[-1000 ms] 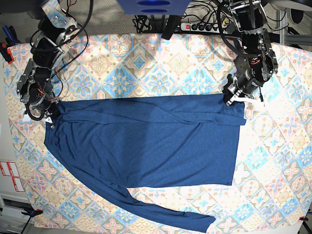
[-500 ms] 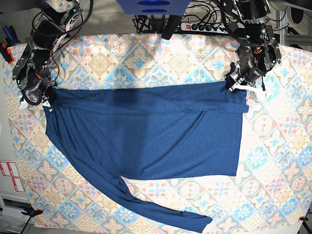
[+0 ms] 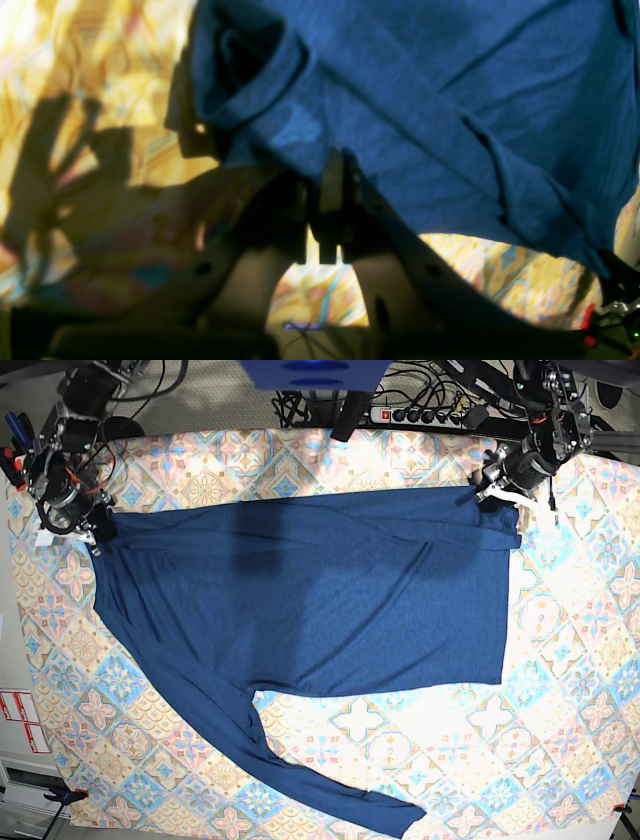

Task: Fold the T-shirt properly
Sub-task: 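Drag the shirt toward the robot base with both grippers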

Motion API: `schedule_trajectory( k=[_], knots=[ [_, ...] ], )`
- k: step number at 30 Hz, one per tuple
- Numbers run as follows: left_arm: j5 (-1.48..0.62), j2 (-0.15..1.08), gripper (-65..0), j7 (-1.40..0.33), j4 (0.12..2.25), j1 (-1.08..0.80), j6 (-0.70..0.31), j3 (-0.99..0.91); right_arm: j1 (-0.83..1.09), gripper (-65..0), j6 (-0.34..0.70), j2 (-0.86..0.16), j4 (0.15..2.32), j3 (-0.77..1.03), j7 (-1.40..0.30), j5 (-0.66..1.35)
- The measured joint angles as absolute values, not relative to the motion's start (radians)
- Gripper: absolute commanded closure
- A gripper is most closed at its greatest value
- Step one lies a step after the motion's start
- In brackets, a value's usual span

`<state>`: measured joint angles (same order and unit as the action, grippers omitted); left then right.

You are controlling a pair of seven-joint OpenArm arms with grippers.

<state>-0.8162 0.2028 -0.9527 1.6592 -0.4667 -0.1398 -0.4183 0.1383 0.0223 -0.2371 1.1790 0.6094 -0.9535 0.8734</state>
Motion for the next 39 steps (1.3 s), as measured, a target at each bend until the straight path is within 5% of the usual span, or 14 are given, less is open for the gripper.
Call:
schedule_trajectory(
  k=[22, 29, 34, 39],
  knots=[
    [-0.813, 0.252, -0.8, -0.954, 1.635, -0.527, -0.147, -0.414, 0.233, -6.5, 0.025, -0.297, 1.18, 0.604, -0.955, 0.941],
    [-0.812, 0.242, -18.1, -0.953, 1.594, -0.53, -0.143, -0.415, 0.224, -20.5, 0.026, -0.298, 1.186, 0.607, -1.003, 0.945],
    [-0.82, 0.238, -24.0, -0.987, 1.595, -0.532, -0.144, -0.419, 0.224, -21.3, 0.026, -0.299, 1.186, 0.608, -1.007, 0.951],
    [-0.837, 0.239, -36.9, -0.995, 1.597, -0.532, -0.151, -0.42, 0.221, -21.3, 0.026, -0.299, 1.186, 0.618, -1.012, 0.95]
  ],
)
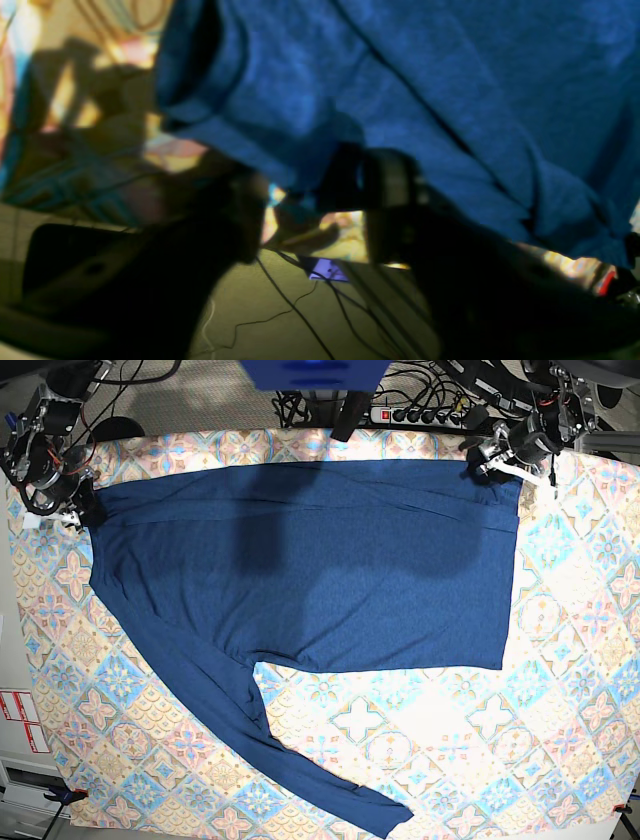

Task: Fold the T-shirt properly
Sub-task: 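Drag the shirt toward the robot base with both grippers, then open both grippers and raise them off the shirt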

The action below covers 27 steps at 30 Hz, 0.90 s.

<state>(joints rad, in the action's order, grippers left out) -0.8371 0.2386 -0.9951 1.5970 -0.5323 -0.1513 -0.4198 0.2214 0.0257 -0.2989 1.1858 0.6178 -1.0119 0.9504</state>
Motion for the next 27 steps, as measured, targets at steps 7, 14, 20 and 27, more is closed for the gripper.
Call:
schedule_trajectory(
  k=[7, 14, 20, 27],
  knots=[
    [-0.833, 0.23, -53.6, -0.999, 1.603, -0.529, -0.149, -0.498, 0.231, -21.4, 0.014, -0.297, 1.182, 0.74, -1.026, 0.92],
    [-0.937, 0.236, -53.4, -1.023, 1.757, -0.555, -0.14, -0.542, 0.203, -21.4, 0.006, -0.298, 1.179, 0.748, -1.03, 0.902],
    [-0.976, 0.238, -53.4, -1.072, 1.85, -0.524, -0.133, -0.627, 0.18, -21.3, 0.003, -0.294, 1.265, 0.74, -1.04, 0.897],
    [-0.926, 0.239, -53.4, -1.086, 1.709, -0.269, -0.136, -0.608, 0.072, -21.4, 0.007, -0.302, 1.363, 0.607, -1.039, 0.898]
  ],
)
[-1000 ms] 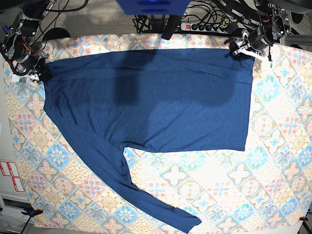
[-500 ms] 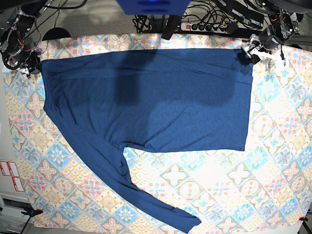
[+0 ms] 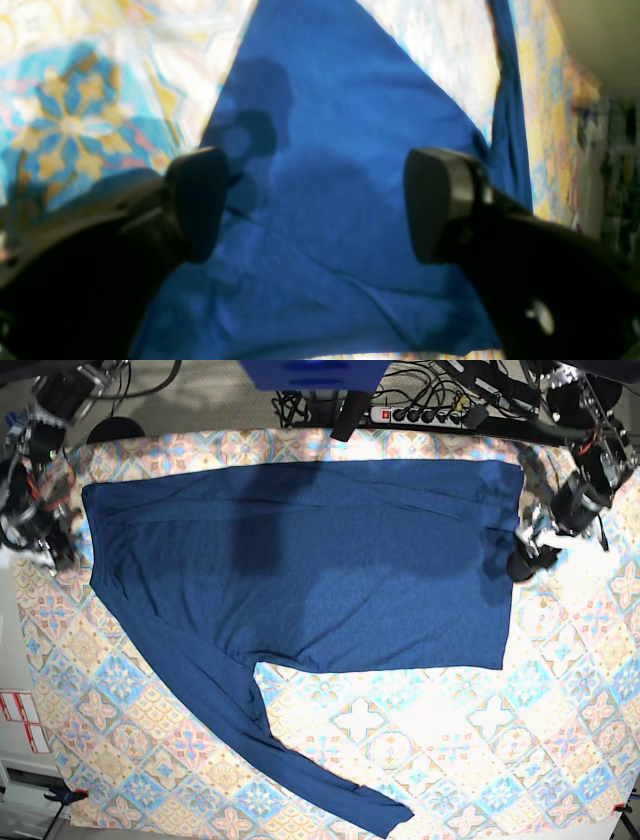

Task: Fold the T-shirt properly
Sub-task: 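Open both grippers and raise them off the shirt, then reach both grippers to the shirt's side edges at mid-body and grasp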

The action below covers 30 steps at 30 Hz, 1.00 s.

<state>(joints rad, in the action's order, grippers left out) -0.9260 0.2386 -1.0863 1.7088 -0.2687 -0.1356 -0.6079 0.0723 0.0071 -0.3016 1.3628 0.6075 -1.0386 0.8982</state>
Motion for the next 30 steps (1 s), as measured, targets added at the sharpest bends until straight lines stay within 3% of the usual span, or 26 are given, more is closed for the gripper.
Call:
schedule_trajectory(
  k=[11, 21, 30],
  knots=[
    [-0.679, 0.237, -52.3, -1.121, 1.396, 0.112, -0.135, -0.516, -0.088, -21.1, 0.008, -0.297, 1.335, 0.326, -1.036, 0.887],
    [-0.491, 0.237, -42.4, -0.961, 1.111, 0.299, -0.136, -0.44, -0.122, -21.1, 0.007, -0.296, 1.308, 0.31, -1.037, 0.772],
    [-0.335, 0.237, -41.5, -0.805, 0.87, 0.433, -0.135, -0.44, -0.122, -21.0, 0.003, -0.297, 1.316, 0.309, -1.034, 0.767]
  ],
)
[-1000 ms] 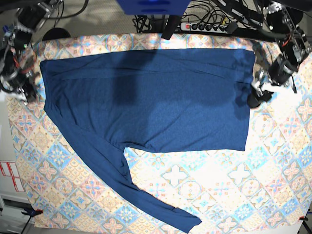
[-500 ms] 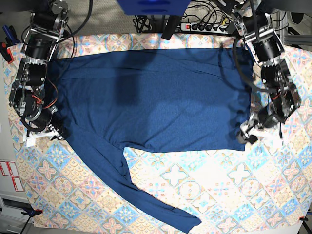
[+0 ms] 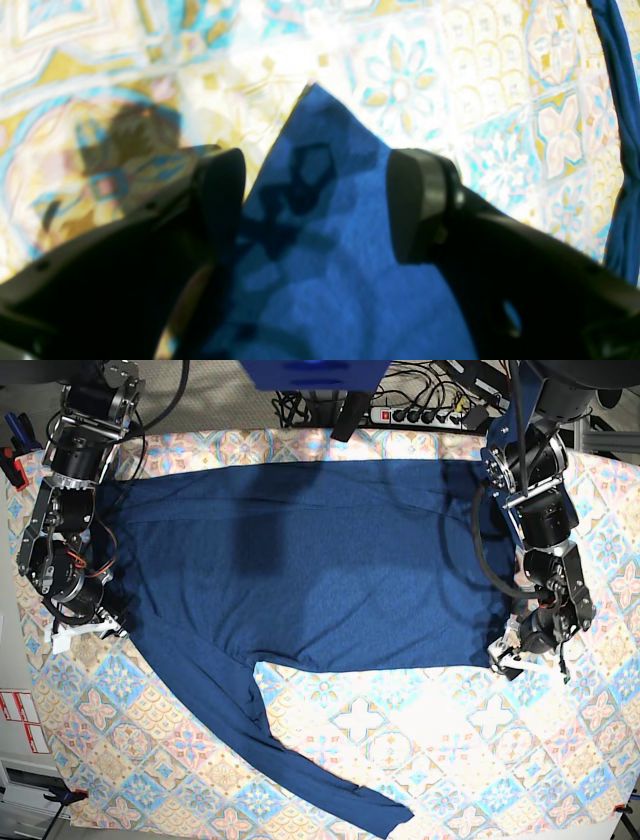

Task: Fold the T-shirt properly
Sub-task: 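Reach both grippers to the shirt's side edges at mid-body and grasp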

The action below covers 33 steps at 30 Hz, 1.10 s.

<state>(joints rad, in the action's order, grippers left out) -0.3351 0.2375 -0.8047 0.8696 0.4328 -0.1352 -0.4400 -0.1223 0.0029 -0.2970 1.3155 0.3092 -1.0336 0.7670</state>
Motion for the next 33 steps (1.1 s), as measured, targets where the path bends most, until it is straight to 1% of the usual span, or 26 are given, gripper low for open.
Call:
schedule_trajectory(
  k=[7, 14, 17, 20, 24, 27, 28, 30, 33],
  knots=[
    [-0.266, 0.234, -41.5, -0.735, 0.736, 0.457, -0.136, -0.44, -0.124, -21.0, 0.003, -0.297, 1.316, 0.309, -1.035, 0.772],
    [-0.269, 0.242, -41.5, -0.653, 0.653, 0.468, -0.151, -0.44, -0.124, -21.0, 0.003, -0.297, 1.316, 0.309, -1.038, 0.771],
    [-0.269, 0.231, -41.4, -0.652, 0.653, 0.467, -0.147, -0.414, -0.123, -21.0, 0.003, -0.297, 1.316, 0.309, -1.038, 0.773],
    [-0.279, 0.222, -41.4, -0.64, 0.67, 0.446, -0.147, -0.301, -0.122, -21.0, 0.002, -0.297, 1.316, 0.309, -1.038, 0.773],
    [-0.268, 0.204, -41.4, -0.639, 0.775, 0.382, -0.134, -0.188, -0.122, -21.0, 0.004, -0.297, 1.316, 0.309, -1.039, 0.775],
    [-0.261, 0.19, -40.9, -0.628, 0.838, 0.335, -0.131, -0.154, -0.122, -21.0, 0.002, -0.297, 1.316, 0.309, -1.041, 0.774],
    [-0.262, 0.19, -39.6, -0.627, 0.847, 0.329, -0.132, -0.153, -0.122, -21.0, 0.002, -0.297, 1.316, 0.309, -1.041, 0.773],
    [-0.262, 0.189, -32.1, -0.629, 0.856, 0.321, -0.131, -0.154, -0.122, -21.0, 0.002, -0.297, 1.316, 0.309, -1.041, 0.77],
    [-0.268, 0.197, -15.2, -0.631, 0.857, 0.315, -0.131, -0.156, -0.125, -21.0, 0.003, -0.296, 1.316, 0.308, -1.04, 0.772]
  ],
)
